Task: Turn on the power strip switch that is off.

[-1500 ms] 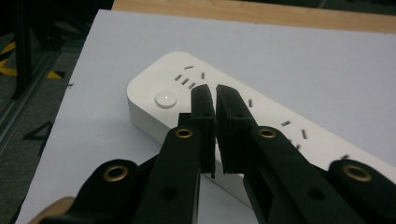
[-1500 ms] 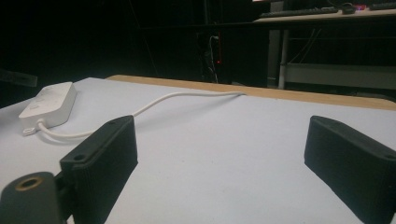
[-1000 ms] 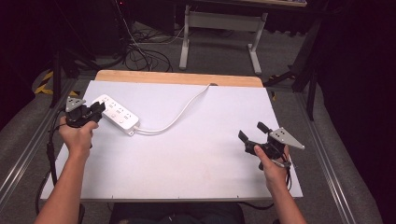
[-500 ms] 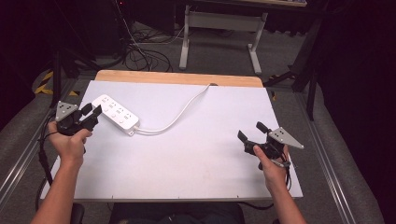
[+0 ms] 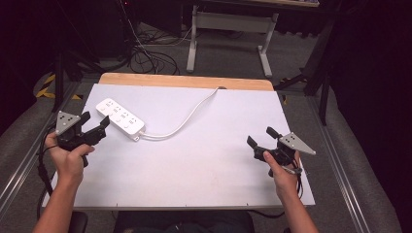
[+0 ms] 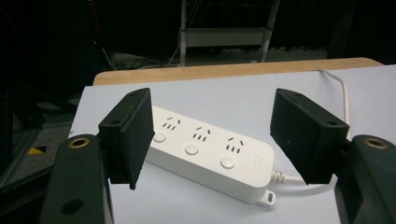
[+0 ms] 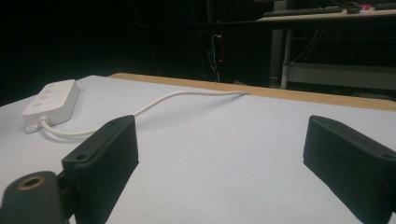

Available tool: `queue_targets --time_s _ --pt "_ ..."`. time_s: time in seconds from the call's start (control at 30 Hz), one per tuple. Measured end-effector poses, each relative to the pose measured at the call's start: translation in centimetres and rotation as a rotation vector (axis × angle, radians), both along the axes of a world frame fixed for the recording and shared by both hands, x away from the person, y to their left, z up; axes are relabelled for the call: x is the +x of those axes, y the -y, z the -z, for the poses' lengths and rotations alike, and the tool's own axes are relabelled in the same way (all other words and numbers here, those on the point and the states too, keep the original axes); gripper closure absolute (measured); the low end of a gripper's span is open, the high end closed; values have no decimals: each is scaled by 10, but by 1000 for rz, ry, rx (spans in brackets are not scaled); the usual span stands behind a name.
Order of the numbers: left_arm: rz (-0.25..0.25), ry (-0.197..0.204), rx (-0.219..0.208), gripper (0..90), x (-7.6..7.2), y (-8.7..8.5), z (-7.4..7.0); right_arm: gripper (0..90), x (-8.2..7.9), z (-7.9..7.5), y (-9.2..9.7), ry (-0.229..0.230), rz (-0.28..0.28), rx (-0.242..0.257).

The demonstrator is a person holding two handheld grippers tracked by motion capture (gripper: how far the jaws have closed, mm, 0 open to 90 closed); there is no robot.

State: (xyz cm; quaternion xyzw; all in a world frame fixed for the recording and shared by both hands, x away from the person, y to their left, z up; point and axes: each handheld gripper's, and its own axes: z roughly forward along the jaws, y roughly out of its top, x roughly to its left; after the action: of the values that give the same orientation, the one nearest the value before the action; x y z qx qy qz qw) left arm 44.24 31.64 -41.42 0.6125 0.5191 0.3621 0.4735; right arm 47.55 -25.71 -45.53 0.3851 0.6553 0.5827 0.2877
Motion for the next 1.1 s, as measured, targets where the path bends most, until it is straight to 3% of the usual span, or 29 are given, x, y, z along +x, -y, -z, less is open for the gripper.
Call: queue_targets --time_s 0.13,0.33,0.4,0.57,0.67,0.73,0.83,0.97,1.1 --pt "-8 24 12 292 -7 6 -4 107 0 0 0 0 -2 -2" --pt "-67 40 -30 265 -14 9 -10 107 0 0 0 1 -1 0" --pt "-76 49 -20 263 -16 10 -11 107 0 0 0 1 -1 -1" --pt "-139 63 -39 140 -21 10 -11 107 0 0 -1 4 -2 -4" --pt "-191 62 -32 109 -22 10 -6 105 0 0 -1 2 -1 -2" --pt "-196 74 -22 24 -25 10 -2 105 0 0 -1 5 -2 -5" --pt "-224 99 -17 25 -29 9 0 103 0 0 -2 5 -4 -3" --pt "-229 130 -12 12 -32 9 1 103 0 0 -2 4 -7 -4" --pt "-218 128 -1 15 -32 8 3 103 0 0 -3 5 -7 -4"
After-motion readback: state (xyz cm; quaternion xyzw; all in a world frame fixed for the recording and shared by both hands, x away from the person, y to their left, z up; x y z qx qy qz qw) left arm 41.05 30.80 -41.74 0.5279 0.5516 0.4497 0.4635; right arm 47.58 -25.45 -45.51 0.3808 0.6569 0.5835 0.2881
